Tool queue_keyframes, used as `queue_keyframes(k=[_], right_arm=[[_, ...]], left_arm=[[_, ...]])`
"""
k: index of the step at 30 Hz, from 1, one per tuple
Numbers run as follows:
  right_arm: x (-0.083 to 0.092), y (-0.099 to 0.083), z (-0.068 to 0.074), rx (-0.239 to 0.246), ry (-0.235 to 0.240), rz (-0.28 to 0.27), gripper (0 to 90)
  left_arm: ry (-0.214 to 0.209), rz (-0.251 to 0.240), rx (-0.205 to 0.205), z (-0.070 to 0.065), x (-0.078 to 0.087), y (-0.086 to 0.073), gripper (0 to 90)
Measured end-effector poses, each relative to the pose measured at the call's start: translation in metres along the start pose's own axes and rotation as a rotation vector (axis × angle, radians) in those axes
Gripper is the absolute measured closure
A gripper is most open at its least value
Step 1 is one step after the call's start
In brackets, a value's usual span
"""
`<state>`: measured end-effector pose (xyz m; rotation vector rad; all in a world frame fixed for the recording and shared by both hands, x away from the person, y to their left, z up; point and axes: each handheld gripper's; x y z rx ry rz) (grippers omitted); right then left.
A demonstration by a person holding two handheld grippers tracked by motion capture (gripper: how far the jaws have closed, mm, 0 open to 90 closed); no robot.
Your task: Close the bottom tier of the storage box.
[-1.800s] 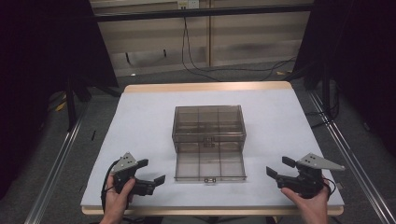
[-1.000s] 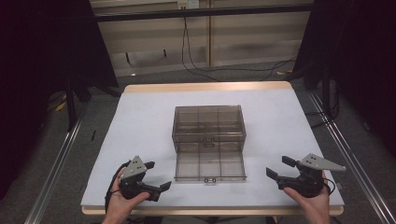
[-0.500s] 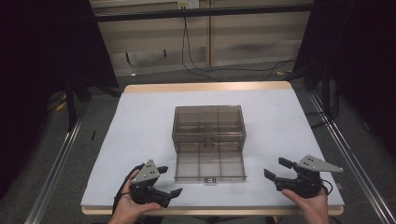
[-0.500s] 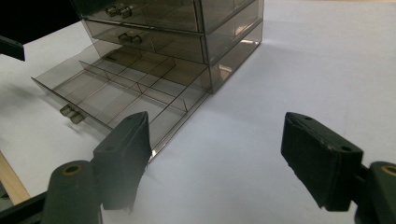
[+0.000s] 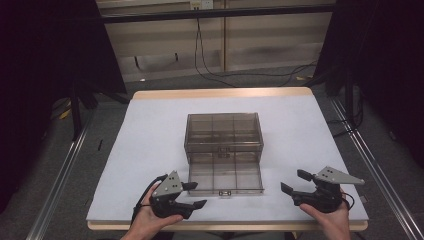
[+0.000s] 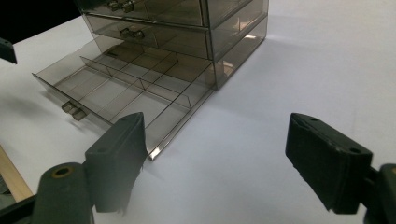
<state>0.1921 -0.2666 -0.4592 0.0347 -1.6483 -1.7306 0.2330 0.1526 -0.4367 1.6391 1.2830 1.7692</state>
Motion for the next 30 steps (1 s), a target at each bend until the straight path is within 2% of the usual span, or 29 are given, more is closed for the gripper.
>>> queue_keyframes(k=[1, 3, 5, 7, 12, 17, 22, 25, 26, 30], right_arm=[[0.000, 0.000, 0.000, 0.000, 0.001, 0.000, 19.9], [0.000, 0.000, 0.000, -0.001, 0.007, -0.004, 19.5], [0.001, 0.000, 0.000, 0.000, 0.005, -0.007, 18.2], [0.001, 0.000, 0.000, -0.001, 0.009, -0.007, 16.9], [0.000, 0.000, 0.001, 0.002, 0.016, -0.008, 11.2], [0.000, 0.000, 0.001, -0.002, 0.014, -0.008, 10.5], [0.000, 0.000, 0.001, 0.000, 0.016, -0.009, 10.2], [-0.001, 0.000, 0.001, 0.001, 0.016, -0.005, 10.0], [-0.001, 0.000, 0.001, 0.002, 0.017, -0.003, 10.1], [-0.001, 0.000, 0.001, 0.002, 0.017, 0.000, 9.9]], left_arm=[[0.011, 0.003, -0.019, -0.002, -0.001, 0.002, 46.1], [-0.031, 0.002, -0.009, -0.006, -0.006, 0.007, 48.1], [-0.036, 0.012, -0.020, -0.008, -0.010, 0.009, 51.1], [-0.065, 0.036, -0.020, -0.009, -0.017, 0.012, 54.3], [-0.084, 0.065, -0.058, -0.011, -0.025, 0.018, 63.3], [-0.100, 0.083, -0.086, -0.010, -0.033, 0.024, 74.5], [-0.121, 0.092, -0.092, -0.008, -0.047, 0.034, 86.0], [-0.133, 0.132, -0.115, -0.010, -0.056, 0.038, 89.3], [-0.146, 0.117, -0.115, -0.011, -0.059, 0.038, 90.0], [-0.145, 0.143, -0.131, -0.011, -0.067, 0.037, 90.0]])
Point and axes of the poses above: each handheld gripper's, and its own axes: x roughly backward along the jaws, y roughly out of its top, z roughly to its left
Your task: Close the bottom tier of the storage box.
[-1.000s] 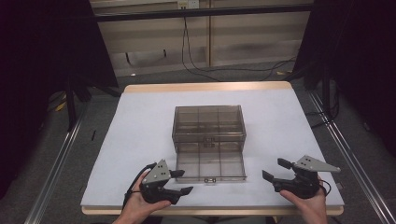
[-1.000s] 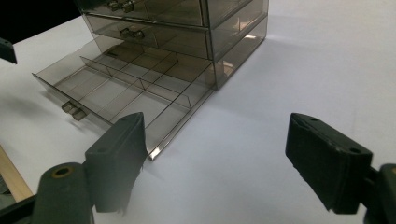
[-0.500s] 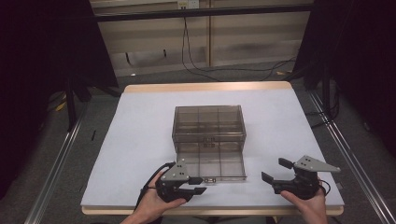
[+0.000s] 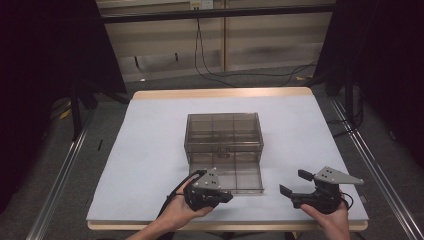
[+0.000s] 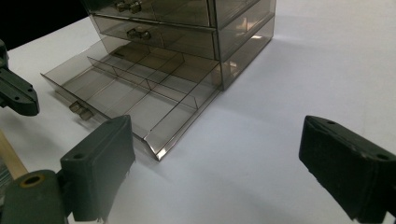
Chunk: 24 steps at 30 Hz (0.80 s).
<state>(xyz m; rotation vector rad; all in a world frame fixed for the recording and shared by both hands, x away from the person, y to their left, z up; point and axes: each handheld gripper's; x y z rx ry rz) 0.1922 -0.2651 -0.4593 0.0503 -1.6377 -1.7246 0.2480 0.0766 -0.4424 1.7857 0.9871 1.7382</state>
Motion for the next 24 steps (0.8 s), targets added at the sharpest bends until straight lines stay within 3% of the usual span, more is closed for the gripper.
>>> queue_keyframes(k=[1, 2, 3, 6, 8, 14, 19, 22, 24], right_arm=[[0.000, 0.000, 0.000, -0.001, -0.001, 0.003, 9.8], [0.000, 0.000, 0.001, 0.003, -0.006, 0.006, 9.9], [-0.001, 0.000, 0.001, 0.005, -0.007, 0.013, 9.8], [-0.002, 0.000, 0.003, 0.013, -0.004, 0.015, 9.9], [-0.002, 0.000, 0.003, 0.010, 0.002, 0.015, 9.9], [-0.002, 0.000, 0.003, 0.011, 0.006, 0.017, 9.9], [-0.002, 0.000, 0.003, 0.011, 0.005, 0.016, 9.9], [-0.001, 0.000, 0.003, 0.008, -0.003, 0.015, 10.5], [-0.001, 0.000, 0.003, 0.001, -0.001, 0.017, 10.6]], left_arm=[[-0.010, -0.018, 0.009, 0.001, -0.002, -0.001, 90.0], [-0.005, 0.003, 0.006, 0.001, -0.002, -0.001, 90.0], [-0.012, -0.019, 0.013, 0.002, -0.005, -0.003, 90.0], [-0.002, 0.016, 0.016, 0.004, -0.006, -0.007, 90.0], [0.000, 0.002, 0.029, 0.006, -0.008, -0.010, 90.0], [0.014, 0.036, 0.032, 0.014, -0.009, -0.015, 90.0], [0.022, 0.032, 0.055, 0.018, -0.009, -0.020, 90.0], [0.024, 0.061, 0.052, 0.019, -0.009, -0.020, 90.0], [0.020, 0.029, 0.067, 0.019, -0.012, -0.021, 90.0]])
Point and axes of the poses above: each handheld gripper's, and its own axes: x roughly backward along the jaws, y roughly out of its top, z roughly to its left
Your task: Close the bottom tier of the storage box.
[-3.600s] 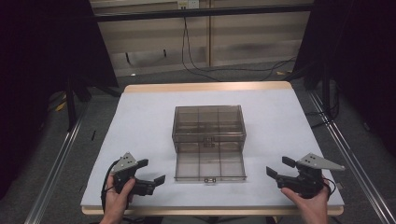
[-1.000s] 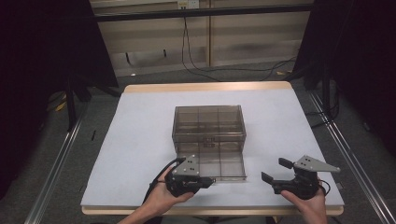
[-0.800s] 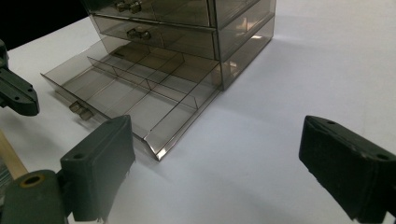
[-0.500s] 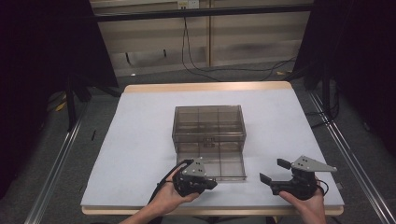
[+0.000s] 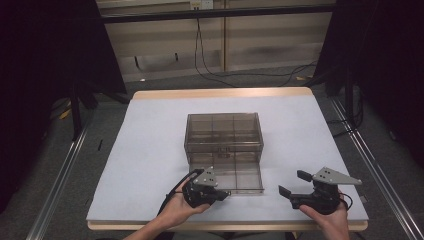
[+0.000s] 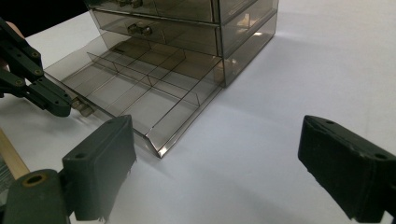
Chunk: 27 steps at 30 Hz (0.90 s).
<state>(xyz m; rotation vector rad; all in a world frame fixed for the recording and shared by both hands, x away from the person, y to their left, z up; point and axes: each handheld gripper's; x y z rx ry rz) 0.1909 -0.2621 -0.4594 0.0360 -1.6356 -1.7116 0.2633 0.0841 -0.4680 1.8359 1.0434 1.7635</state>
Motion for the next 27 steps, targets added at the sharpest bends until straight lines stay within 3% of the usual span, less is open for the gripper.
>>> queue_keyframes(k=[1, 7, 9, 11, 13, 15, 16, 18, 27], right_arm=[[0.000, 0.000, 0.000, 0.000, 0.002, 0.002, 10.6], [-0.002, 0.000, 0.001, 0.004, 0.010, 0.012, 10.6], [-0.002, 0.000, 0.001, 0.005, 0.012, 0.010, 10.6], [-0.002, 0.000, 0.001, 0.008, 0.011, 0.009, 10.7], [-0.002, 0.000, 0.001, 0.006, 0.013, 0.011, 10.6], [-0.002, 0.000, 0.001, 0.003, 0.019, 0.016, 10.6], [-0.003, 0.000, 0.000, 0.006, 0.021, 0.017, 10.6], [-0.003, 0.000, 0.001, 0.012, 0.022, 0.019, 10.6], [-0.003, 0.000, 0.001, 0.012, 0.022, 0.021, 10.6]], left_arm=[[0.008, 0.035, -0.011, 0.001, 0.001, 0.001, 90.0], [0.004, 0.007, -0.001, 0.000, -0.003, 0.001, 90.0], [-0.002, 0.021, -0.017, 0.002, -0.003, 0.001, 90.0], [0.001, 0.009, -0.006, 0.001, -0.005, 0.001, 90.0], [0.000, 0.028, -0.008, 0.001, -0.004, 0.001, 90.0], [0.000, 0.007, -0.011, 0.000, -0.007, 0.002, 90.0], [0.003, 0.028, -0.022, 0.000, -0.006, 0.003, 90.0], [0.002, 0.004, -0.002, -0.001, -0.009, 0.003, 90.0], [-0.006, -0.011, 0.005, 0.000, -0.009, 0.004, 90.0]])
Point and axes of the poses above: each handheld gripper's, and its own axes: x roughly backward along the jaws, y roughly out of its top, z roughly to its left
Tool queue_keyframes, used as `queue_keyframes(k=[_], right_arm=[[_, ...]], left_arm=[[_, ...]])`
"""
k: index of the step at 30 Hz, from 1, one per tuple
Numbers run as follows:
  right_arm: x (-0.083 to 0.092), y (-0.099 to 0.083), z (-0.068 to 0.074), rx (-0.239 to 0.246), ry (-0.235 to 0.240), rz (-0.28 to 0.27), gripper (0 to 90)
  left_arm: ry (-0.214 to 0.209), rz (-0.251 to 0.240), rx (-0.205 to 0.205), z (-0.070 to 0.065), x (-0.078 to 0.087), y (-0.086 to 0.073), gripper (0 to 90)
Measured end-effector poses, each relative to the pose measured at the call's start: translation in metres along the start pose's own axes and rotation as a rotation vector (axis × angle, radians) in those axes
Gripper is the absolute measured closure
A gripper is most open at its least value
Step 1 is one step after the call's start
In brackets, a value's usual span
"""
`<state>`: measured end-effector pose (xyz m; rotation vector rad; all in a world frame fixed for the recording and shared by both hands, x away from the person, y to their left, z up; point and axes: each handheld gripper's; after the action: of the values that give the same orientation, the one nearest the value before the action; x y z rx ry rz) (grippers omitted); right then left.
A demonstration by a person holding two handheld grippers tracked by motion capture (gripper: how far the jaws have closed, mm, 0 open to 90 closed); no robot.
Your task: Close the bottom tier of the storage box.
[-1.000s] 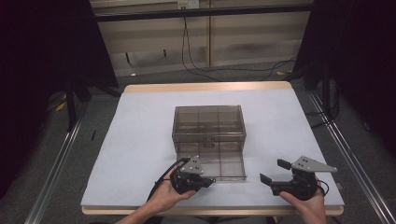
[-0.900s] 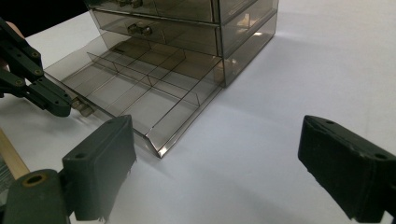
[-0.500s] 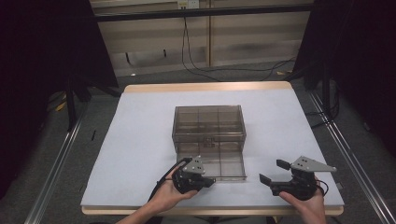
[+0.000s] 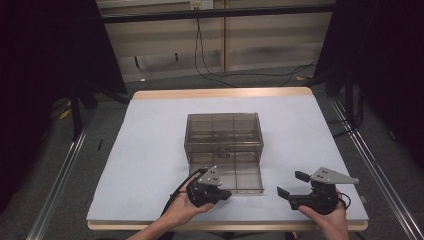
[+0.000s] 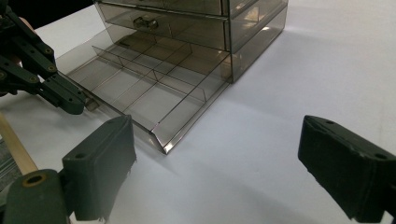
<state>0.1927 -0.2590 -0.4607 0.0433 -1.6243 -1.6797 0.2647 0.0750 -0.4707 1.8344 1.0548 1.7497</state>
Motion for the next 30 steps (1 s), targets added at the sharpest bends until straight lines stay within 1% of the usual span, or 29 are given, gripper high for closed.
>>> queue_keyframes(k=[1, 2, 3, 4, 8, 10, 11, 13, 14, 15, 16, 17, 18, 19, 20, 21, 22, 23, 24, 25, 26, 27, 30], right_arm=[[0.0000, -0.0001, 0.0002, 0.001, 0.001, 0.004, 10.6], [-0.0003, -0.0001, 0.0005, -0.001, 0.001, 0.003, 10.6], [-0.0003, -0.0001, 0.0006, 0.001, 0.002, 0.003, 10.7], [-0.0002, 0.0000, 0.0006, -0.001, 0.002, 0.003, 10.6], [-0.0001, -0.0001, 0.0002, 0.001, 0.002, 0.004, 10.7], [-0.0001, 0.0000, 0.0003, 0.001, 0.004, 0.003, 10.7], [-0.0003, -0.0001, 0.0005, 0.000, 0.004, 0.004, 10.7], [-0.0002, -0.0002, 0.0005, 0.001, 0.009, 0.008, 10.7], [-0.0002, -0.0002, 0.0007, 0.001, 0.007, 0.009, 10.6], [-0.0004, -0.0002, 0.0005, 0.002, 0.007, 0.009, 10.6], [-0.0005, -0.0003, 0.0005, 0.002, 0.008, 0.010, 10.7], [-0.0006, -0.0003, 0.0006, 0.001, 0.008, 0.010, 10.6], [-0.0005, -0.0002, 0.0008, -0.001, 0.006, 0.011, 10.7], [-0.0007, -0.0001, 0.0008, 0.000, 0.009, 0.009, 10.7], [-0.0007, -0.0001, 0.0009, 0.001, 0.010, 0.009, 10.7], [-0.0007, -0.0001, 0.0010, 0.001, 0.010, 0.009, 10.7], [-0.0007, -0.0001, 0.0010, 0.000, 0.010, 0.008, 10.7], [-0.0008, -0.0001, 0.0009, 0.001, 0.012, 0.008, 10.7], [-0.0008, -0.0001, 0.0009, 0.001, 0.010, 0.008, 10.7], [-0.0006, -0.0001, 0.0010, 0.000, 0.010, 0.008, 10.7], [-0.0005, -0.0001, 0.0010, 0.001, 0.010, 0.007, 10.7], [-0.0006, -0.0001, 0.0009, 0.000, 0.011, 0.007, 10.7], [-0.0006, -0.0001, 0.0010, 0.000, 0.011, 0.007, 10.7]], left_arm=[[-0.001, -0.002, 0.002, -0.0001, -0.0002, 0.0001, 90.0], [0.008, 0.007, -0.007, -0.0002, 0.0004, 0.0004, 90.0], [0.010, 0.004, -0.007, -0.0004, 0.0002, 0.0004, 90.0], [0.014, 0.019, -0.011, -0.0004, 0.0013, 0.0011, 90.0], [0.017, -0.004, -0.008, -0.0013, 0.0002, 0.0015, 90.0], [0.029, 0.001, -0.018, -0.0027, 0.0012, 0.0024, 90.0], [0.025, 0.010, -0.022, -0.0020, 0.0015, 0.0028, 90.0], [0.023, 0.009, -0.025, -0.0012, 0.0017, 0.0028, 90.0], [0.021, -0.011, -0.015, -0.0017, 0.0006, 0.0023, 90.0], [0.023, -0.008, -0.019, -0.0019, 0.0011, 0.0023, 90.0], [0.026, -0.016, -0.012, -0.0024, 0.0008, 0.0024, 90.0], [0.032, -0.001, -0.014, -0.0021, 0.0023, 0.0031, 90.0], [0.032, -0.013, -0.012, -0.0018, 0.0024, 0.0030, 90.0], [0.038, -0.017, -0.014, -0.0011, 0.0031, 0.0029, 90.0], [0.053, -0.027, -0.010, -0.0007, 0.0029, 0.0025, 90.0], [0.045, -0.018, -0.007, 0.0014, 0.0037, 0.0028, 90.0], [0.035, -0.036, 0.003, 0.0017, 0.0027, 0.0019, 90.0], [0.050, -0.020, -0.012, 0.0008, 0.0035, 0.0028, 90.0], [0.060, -0.016, -0.011, -0.0011, 0.0036, 0.0029, 90.0], [0.062, -0.016, -0.013, -0.0011, 0.0036, 0.0030, 90.0], [0.050, -0.032, -0.005, 0.0001, 0.0026, 0.0028, 90.0], [0.048, -0.034, -0.006, 0.0006, 0.0026, 0.0027, 90.0], [0.057, -0.023, -0.008, -0.0006, 0.0035, 0.0035, 90.0]])
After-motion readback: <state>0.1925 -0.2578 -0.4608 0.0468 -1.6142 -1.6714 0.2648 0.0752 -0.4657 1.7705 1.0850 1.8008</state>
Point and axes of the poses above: each handheld gripper's, and its own axes: x roughly backward along the jaws, y roughly out of its top, z roughly to its left
